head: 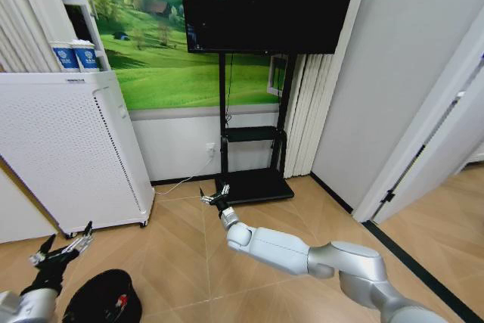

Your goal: Pick up the trash bin and place the garbage on the floor into it.

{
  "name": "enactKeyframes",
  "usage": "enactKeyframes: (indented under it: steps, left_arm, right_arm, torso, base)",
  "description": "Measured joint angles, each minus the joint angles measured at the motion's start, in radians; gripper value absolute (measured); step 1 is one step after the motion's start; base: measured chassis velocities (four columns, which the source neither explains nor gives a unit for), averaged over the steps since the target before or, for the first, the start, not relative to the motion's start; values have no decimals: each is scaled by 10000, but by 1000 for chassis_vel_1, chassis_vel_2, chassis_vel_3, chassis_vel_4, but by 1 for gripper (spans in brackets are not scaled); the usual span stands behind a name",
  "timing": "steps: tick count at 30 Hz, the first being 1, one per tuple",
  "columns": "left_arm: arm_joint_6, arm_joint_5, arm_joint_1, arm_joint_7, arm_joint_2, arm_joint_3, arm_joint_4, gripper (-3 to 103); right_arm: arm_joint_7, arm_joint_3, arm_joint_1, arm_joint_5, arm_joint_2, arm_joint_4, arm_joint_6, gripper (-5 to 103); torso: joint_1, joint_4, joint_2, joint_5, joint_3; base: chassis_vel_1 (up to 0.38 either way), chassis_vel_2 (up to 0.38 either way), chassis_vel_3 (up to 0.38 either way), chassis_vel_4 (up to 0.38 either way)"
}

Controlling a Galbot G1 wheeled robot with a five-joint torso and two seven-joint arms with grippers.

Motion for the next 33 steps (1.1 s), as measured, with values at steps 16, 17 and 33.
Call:
enactKeyframes:
  steps: [16,17,33]
  left_arm:
    - [-18,14,5,-35,-62,51,29,100]
    - [-18,16,10,-35,-70,63,29,100]
    - [-43,191,28,-39,-207,218,6,100]
  right_arm:
    - [89,62,-83,-99,53,-21,-15,100]
    - [109,74,-112,-130,47,-10,-16,100]
    - [280,227,-176,-101,95,-51,-74,100]
  torso:
    - [251,3,666,-1,412]
    - [273,3,726,0,451]
    - [521,5,1376,-1,851]
  base:
    - [0,0,0,0]
    - [0,0,0,0]
    - [0,0,0,0]
